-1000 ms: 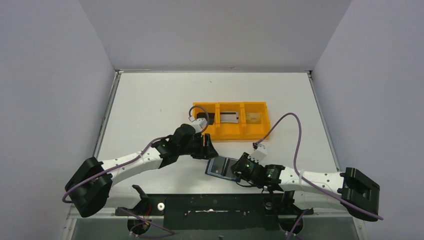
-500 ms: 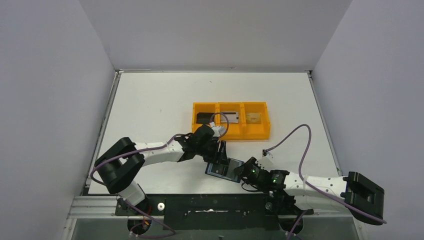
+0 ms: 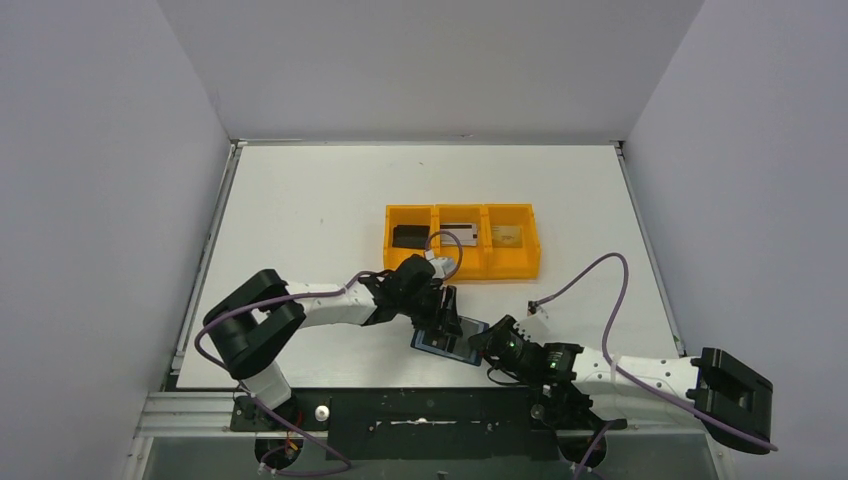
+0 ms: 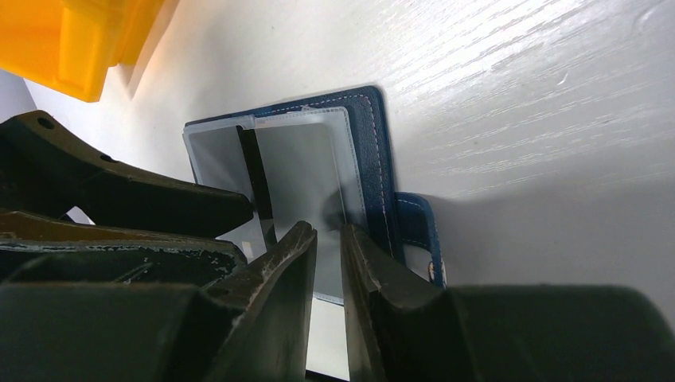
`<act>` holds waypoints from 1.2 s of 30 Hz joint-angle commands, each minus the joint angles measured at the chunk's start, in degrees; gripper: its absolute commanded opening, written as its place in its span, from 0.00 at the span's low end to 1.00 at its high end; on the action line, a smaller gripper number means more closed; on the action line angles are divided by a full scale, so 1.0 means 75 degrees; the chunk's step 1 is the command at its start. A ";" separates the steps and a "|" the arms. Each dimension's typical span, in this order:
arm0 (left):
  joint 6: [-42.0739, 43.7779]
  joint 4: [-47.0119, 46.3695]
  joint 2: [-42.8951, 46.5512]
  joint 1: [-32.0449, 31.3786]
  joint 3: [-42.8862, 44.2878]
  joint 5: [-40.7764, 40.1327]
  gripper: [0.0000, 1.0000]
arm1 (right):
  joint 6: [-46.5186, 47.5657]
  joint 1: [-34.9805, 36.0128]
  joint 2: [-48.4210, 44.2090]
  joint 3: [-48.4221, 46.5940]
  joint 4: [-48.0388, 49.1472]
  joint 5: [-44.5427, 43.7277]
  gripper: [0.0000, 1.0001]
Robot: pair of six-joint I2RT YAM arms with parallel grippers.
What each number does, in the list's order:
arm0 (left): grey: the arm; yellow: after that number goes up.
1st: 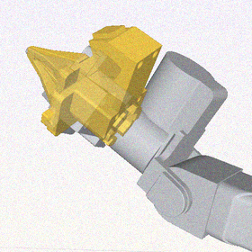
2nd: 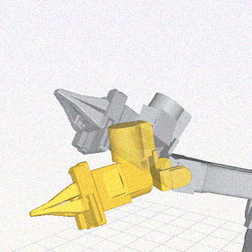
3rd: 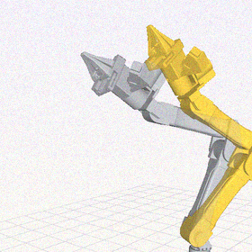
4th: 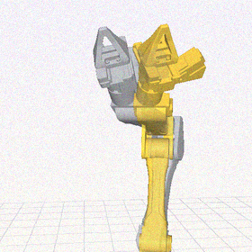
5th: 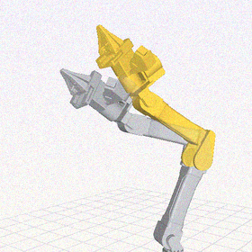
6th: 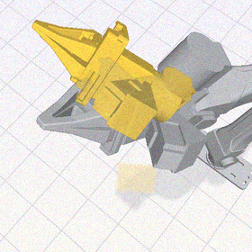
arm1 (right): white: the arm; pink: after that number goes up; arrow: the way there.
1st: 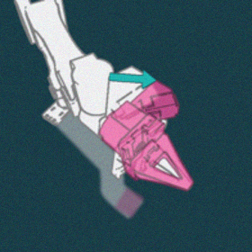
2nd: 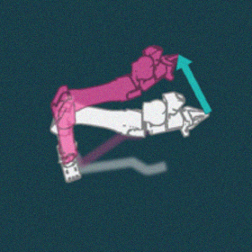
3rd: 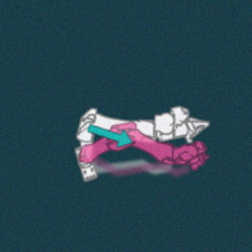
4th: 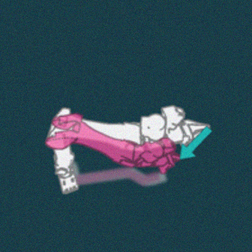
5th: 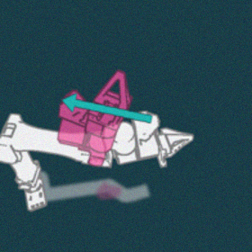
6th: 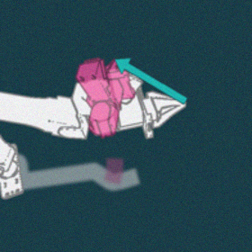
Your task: Take the credit cards out of the card holder
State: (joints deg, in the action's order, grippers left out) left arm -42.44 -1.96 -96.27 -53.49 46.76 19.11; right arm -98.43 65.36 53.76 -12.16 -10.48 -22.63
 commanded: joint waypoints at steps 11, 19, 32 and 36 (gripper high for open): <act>0.0263 0.0904 -0.0665 -0.0205 0.0500 -0.0324 0.44 | 0.0126 0.0038 0.0054 0.0272 -0.0541 -0.0205 0.22; -0.0109 0.0264 -0.0659 -0.0215 0.0115 -0.0018 0.32 | 0.0105 0.0038 0.0117 0.0297 -0.0490 -0.0164 0.21; -0.0228 0.0316 -0.0402 -0.0215 0.0019 -0.0314 0.03 | 0.0093 0.0028 0.0093 0.0257 -0.0625 -0.0170 0.21; -0.0197 0.0356 -0.0255 -0.0205 0.0013 -0.0344 0.00 | 0.0058 0.0032 0.0087 0.0228 -0.0753 -0.0171 0.21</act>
State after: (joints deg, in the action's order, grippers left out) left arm -44.86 -1.91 -99.77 -54.59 47.81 17.85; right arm -98.43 65.34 53.52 -11.73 -9.96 -22.65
